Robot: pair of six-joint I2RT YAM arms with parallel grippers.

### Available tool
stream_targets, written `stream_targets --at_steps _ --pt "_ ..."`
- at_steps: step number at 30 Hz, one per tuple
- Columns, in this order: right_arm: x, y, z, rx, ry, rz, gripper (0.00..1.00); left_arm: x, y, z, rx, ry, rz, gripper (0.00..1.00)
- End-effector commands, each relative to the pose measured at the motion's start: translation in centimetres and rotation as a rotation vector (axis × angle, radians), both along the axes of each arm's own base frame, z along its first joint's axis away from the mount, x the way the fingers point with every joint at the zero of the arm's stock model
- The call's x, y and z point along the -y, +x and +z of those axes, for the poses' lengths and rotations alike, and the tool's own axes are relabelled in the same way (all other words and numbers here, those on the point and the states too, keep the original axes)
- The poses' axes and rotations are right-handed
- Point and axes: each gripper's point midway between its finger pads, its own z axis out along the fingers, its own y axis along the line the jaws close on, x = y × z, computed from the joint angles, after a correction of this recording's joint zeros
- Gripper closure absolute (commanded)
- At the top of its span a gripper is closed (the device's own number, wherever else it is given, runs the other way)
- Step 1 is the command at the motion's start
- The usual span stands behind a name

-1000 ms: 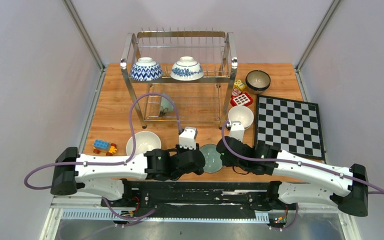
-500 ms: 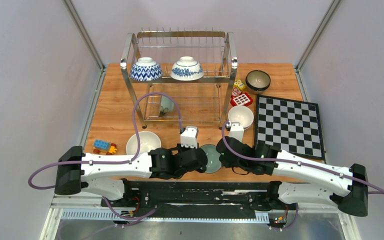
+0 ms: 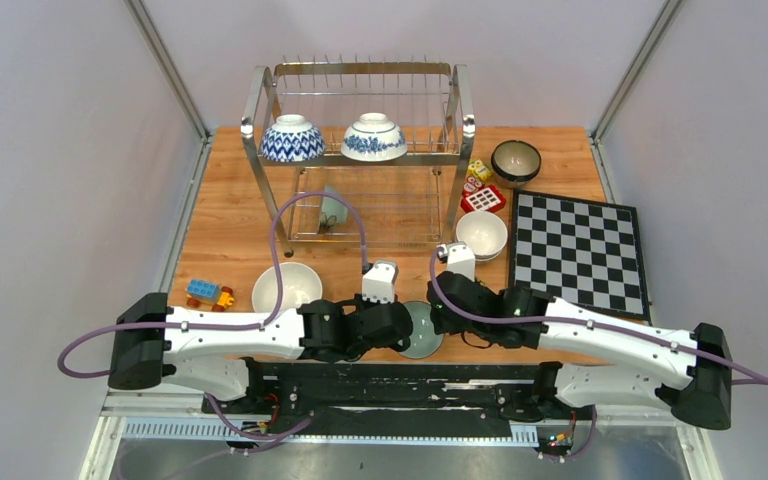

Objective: Unload the bowls from the dish rack
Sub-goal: Place the bowl at the center of the board.

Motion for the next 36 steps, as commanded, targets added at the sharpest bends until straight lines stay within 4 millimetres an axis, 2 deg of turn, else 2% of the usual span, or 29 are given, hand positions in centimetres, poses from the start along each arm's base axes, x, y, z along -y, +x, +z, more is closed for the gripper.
stream_targets --at_steps 1,6,10,11,13,15,18,19,21,23,26,30,36 --pt "-0.1 0.0 -0.2 0.022 -0.070 0.059 0.56 1.0 0.2 1.9 0.016 -0.093 0.006 1.00" --pt "-0.8 -0.6 -1.5 -0.028 -0.098 0.102 0.63 1.1 0.1 2.0 0.013 -0.105 0.003 1.00" --pt "-1.0 -0.7 -1.9 -0.045 -0.101 0.101 0.91 0.9 0.1 2.0 0.011 -0.107 0.008 1.00" --pt "-1.0 -0.7 -1.9 -0.042 -0.097 0.100 0.96 0.8 0.1 1.9 0.010 -0.105 0.016 1.00" --pt "-0.8 -0.5 -1.6 -0.028 -0.095 0.090 0.97 0.4 0.2 1.9 0.012 -0.099 0.028 1.00" --pt "-0.5 -0.2 -1.5 -0.013 -0.096 0.070 0.97 0.0 0.3 2.0 0.020 -0.090 0.028 0.79" --pt "0.3 0.2 -2.0 -0.003 -0.110 0.032 0.97 -1.1 0.1 2.1 0.032 -0.064 0.011 0.36" --pt "0.6 0.2 -2.3 -0.008 -0.116 0.021 0.97 -1.8 0.1 2.1 0.037 -0.055 0.015 0.27" --pt "1.2 0.3 -3.2 -0.032 -0.125 -0.004 0.97 -3.3 0.2 1.8 0.047 -0.038 0.031 0.15" --pt "1.8 0.3 -3.9 -0.057 -0.127 -0.028 0.97 -4.7 0.1 1.6 0.053 -0.026 0.037 0.09" --pt "2.4 0.5 -4.6 -0.079 -0.130 -0.062 0.97 -6.4 -0.2 1.3 0.056 -0.017 0.037 0.05" --pt "3.4 0.3 -6.0 -0.129 -0.135 -0.112 0.97 -8.0 -0.4 1.6 0.070 -0.014 0.024 0.05" --pt "4.5 -0.5 -7.9 -0.216 -0.116 -0.160 0.97 -10.2 -0.2 3.2 0.117 -0.033 0.036 0.05"
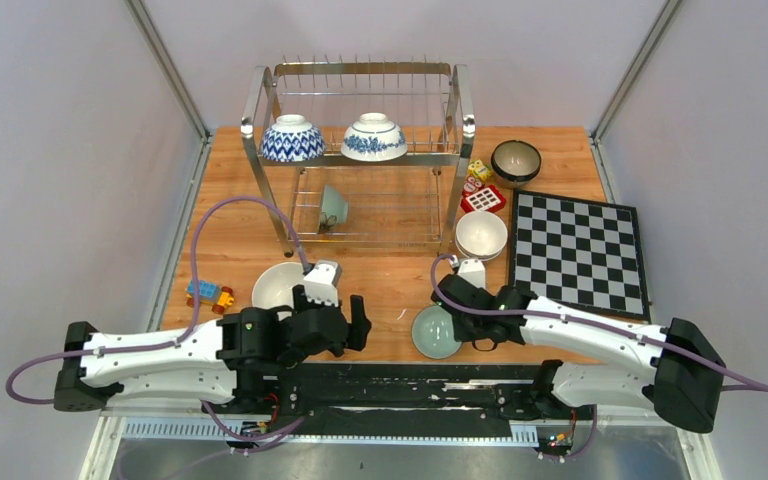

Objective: Unload the bowls from the dish rack
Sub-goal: Place the bowl at the center of the board.

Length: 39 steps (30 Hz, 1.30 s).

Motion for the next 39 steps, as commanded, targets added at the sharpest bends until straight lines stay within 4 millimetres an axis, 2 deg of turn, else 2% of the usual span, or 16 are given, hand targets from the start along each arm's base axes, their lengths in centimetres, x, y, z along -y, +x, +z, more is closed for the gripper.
stream_targets --at_steps 1,6,21,29,30,36,39 --pt "0.2 -0.6 -0.6 -0.049 0.053 -0.058 0.97 -2.4 0.6 0.8 0.060 0.020 0.029 0.05" --pt "0.6 -1.1 -1.5 -0.089 0.057 -0.086 0.97 -3.2 0.9 1.3 0.092 -0.026 0.046 0.05" --pt "3.0 -1.9 -2.4 -0.105 0.086 -0.164 0.97 -3.6 0.9 1.1 0.097 -0.024 0.048 0.05" --pt "3.6 -1.4 -2.5 -0.081 0.139 -0.226 0.97 -4.1 1.3 1.7 0.124 -0.021 0.067 0.05" --pt "3.8 -1.3 -2.5 -0.078 0.142 -0.233 0.95 -4.2 1.4 1.6 0.124 -0.018 0.070 0.05" --pt "3.6 -1.2 -2.6 -0.083 0.177 -0.227 0.71 -4.9 1.5 1.8 0.131 -0.010 0.093 0.05" --pt "3.5 -1.2 -2.6 -0.084 0.183 -0.217 0.66 -5.1 1.6 1.8 0.134 -0.008 0.100 0.05"
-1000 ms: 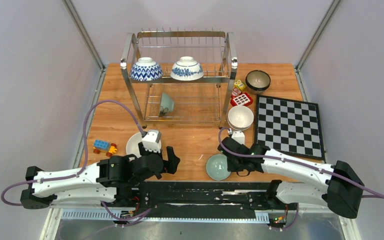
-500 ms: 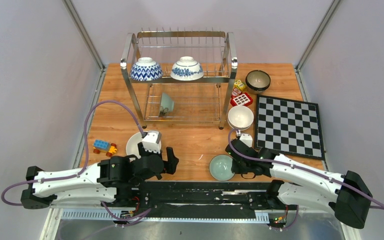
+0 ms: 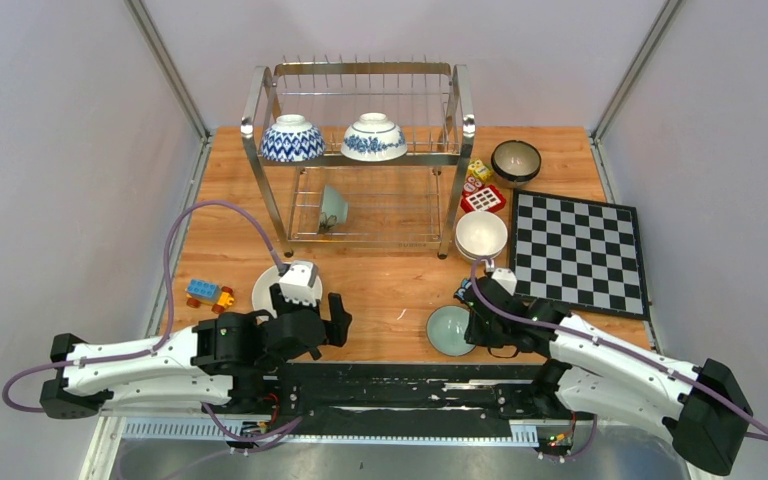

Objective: Unload the bowls from the dish rack
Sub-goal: Place the bowl at the center of the board.

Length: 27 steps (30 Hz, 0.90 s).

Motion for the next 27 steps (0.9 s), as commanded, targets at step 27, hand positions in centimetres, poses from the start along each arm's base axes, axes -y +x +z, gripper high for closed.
stream_targets --at_steps 27 --pt "-2.9 2.5 11.7 0.407 0.209 0.285 0.34 -3.1 6.0 8.1 0.321 0.043 0.083 0.00"
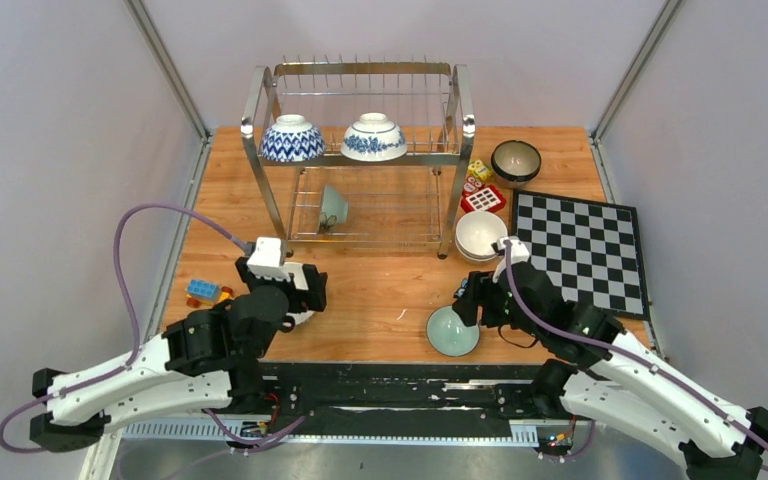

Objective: Unload the bowls from the dish rack
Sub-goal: Place the bowl at the center of the board, then pick up the bowl from the dish rack.

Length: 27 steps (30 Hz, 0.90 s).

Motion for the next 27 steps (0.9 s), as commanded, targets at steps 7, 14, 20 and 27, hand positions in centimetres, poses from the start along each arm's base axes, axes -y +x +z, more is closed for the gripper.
stream_targets --at_steps 7,14,20,27 --pt "-3.0 -0.1 0.4 0.138 0.181 0.153 0.36 4.9 5.7 -1.4 -0.107 -0.054 -0.146 0.14" --pt "-3.8 -1.6 0.5 0.161 0.227 0.261 0.37 4.0 8.5 -1.6 -0.028 -0.179 -0.078 0.00" --pt "-3.4 -1.8 0.2 0.180 0.224 0.271 0.37 3.5 9.4 -1.9 -0.008 -0.063 -0.094 0.00" --pt "-3.0 -1.8 0.6 0.200 0.226 0.263 0.37 4.2 11.5 -4.9 -0.181 -0.098 -0.133 0.00"
